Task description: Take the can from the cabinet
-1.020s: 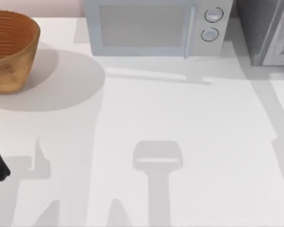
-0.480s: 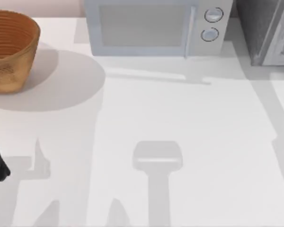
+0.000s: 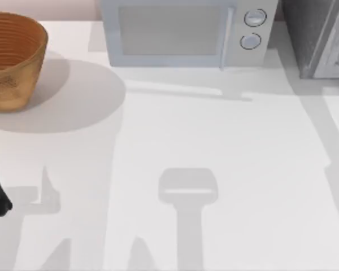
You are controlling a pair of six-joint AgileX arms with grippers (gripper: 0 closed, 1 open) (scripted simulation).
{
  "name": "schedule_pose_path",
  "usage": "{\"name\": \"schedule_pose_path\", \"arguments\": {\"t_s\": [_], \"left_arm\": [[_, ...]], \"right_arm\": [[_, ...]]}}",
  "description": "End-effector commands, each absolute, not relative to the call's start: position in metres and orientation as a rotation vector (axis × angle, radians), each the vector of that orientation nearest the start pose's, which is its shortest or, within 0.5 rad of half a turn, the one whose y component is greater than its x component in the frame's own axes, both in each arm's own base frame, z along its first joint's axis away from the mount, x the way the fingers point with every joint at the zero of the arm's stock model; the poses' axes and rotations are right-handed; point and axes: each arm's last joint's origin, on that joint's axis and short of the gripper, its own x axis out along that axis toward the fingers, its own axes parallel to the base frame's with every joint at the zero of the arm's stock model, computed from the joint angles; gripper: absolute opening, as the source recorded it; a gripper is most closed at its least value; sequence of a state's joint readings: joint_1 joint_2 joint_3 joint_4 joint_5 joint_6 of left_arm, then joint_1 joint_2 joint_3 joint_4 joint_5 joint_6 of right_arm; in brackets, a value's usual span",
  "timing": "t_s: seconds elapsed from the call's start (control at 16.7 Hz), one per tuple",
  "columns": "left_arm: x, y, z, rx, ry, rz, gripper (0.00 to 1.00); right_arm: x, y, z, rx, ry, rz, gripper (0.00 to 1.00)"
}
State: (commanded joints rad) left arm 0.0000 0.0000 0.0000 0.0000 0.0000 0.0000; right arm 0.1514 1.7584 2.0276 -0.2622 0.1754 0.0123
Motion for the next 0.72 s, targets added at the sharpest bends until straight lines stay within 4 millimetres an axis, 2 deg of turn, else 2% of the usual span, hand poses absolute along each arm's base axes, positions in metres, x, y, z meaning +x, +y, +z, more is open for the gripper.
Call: {"name": "schedule_pose_path", "arguments": {"t_s": [0.3, 0.42, 0.54, 0.72], "left_arm": [[0.106, -0.001, 0.16, 0.0, 0.0, 0.0, 1.0], [0.106, -0.001, 0.16, 0.0, 0.0, 0.0, 1.0], [0.106, -0.001, 0.16, 0.0, 0.0, 0.0, 1.0], [0.106, -0.001, 0.16, 0.0, 0.0, 0.0, 1.0]], "right_arm": [[0.388, 0.062, 0.484, -0.001, -0.01, -0.003, 0.0], [0.382, 0.064, 0.489, 0.001, -0.018, 0.003, 0.0], [0.359, 0.069, 0.503, 0.005, -0.032, 0.012, 0.0], [0.303, 0.072, 0.528, 0.008, -0.044, 0.015, 0.0]]}}
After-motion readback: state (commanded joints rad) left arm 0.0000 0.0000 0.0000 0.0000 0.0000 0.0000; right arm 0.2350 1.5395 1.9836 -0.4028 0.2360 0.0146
